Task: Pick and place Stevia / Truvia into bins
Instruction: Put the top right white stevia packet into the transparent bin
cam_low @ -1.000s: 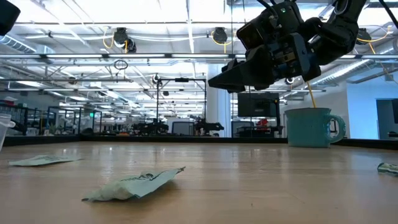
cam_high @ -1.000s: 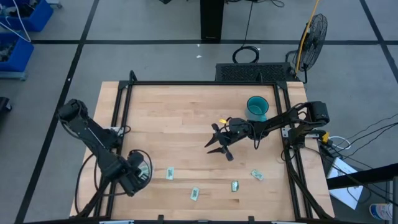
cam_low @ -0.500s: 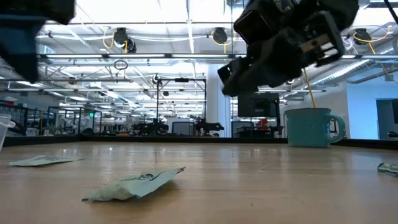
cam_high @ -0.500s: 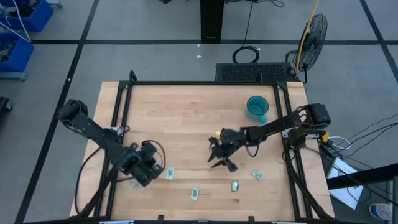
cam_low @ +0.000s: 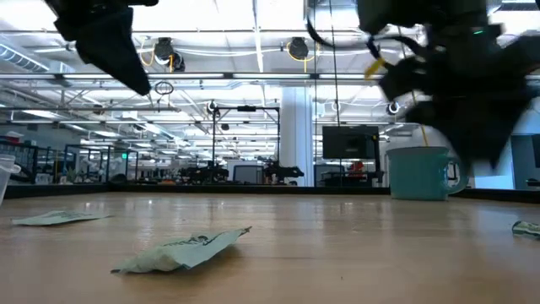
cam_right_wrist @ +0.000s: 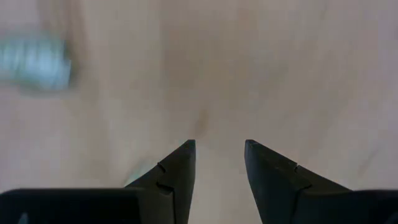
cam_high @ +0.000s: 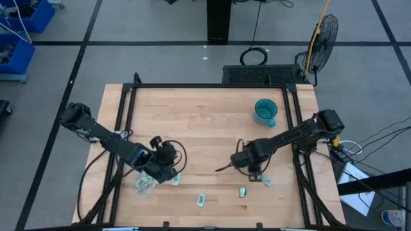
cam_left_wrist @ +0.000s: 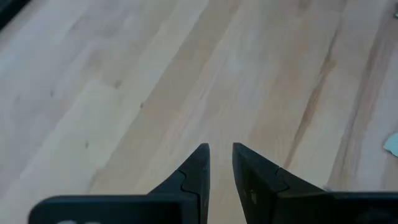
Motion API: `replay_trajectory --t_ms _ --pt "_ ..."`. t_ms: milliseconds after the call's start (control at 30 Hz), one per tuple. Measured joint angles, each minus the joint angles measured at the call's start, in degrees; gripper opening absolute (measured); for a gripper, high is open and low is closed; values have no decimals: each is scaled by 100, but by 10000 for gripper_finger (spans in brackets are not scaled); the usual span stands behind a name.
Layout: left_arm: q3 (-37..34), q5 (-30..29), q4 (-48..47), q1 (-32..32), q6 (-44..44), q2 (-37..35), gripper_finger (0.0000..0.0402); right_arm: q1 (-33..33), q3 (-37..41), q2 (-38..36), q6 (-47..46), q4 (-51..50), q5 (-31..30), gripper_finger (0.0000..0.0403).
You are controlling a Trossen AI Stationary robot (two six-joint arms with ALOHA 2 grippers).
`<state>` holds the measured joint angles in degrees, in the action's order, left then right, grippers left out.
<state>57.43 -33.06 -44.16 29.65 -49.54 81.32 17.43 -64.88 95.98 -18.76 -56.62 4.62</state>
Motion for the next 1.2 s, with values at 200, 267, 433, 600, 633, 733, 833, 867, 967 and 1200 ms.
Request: replay_trajectory --t_ms 200,267,433,600,633,733,833,867,967,1200 --pt "0 -103 281 -139 538 0 76 398 304 0 -798 -1039 1324 132" --pt "0 -159 332 -170 628 0 76 487 446 0 -788 -942 1343 132" --pt "2 -196 460 -286 1073 0 76 553 662 0 -760 -359 1325 132" --pt "2 -192 503 -430 1246 0 76 550 813 0 -688 178 1133 132" --pt "2 -194 503 -456 1243 0 76 550 871 0 -664 325 1103 132" --pt "2 -192 503 -529 1266 0 76 550 1058 0 -608 644 1045 132" --pt "2 -188 503 -573 1409 0 76 548 1172 -20 -605 680 1047 132" --pt "2 -167 503 -590 1458 0 76 547 1212 -25 -603 686 1047 132" --pt "2 -142 503 -632 1479 0 76 548 1292 -22 -467 678 1052 132" --pt "2 -142 501 -658 1479 0 76 546 1311 -36 -81 596 1076 111"
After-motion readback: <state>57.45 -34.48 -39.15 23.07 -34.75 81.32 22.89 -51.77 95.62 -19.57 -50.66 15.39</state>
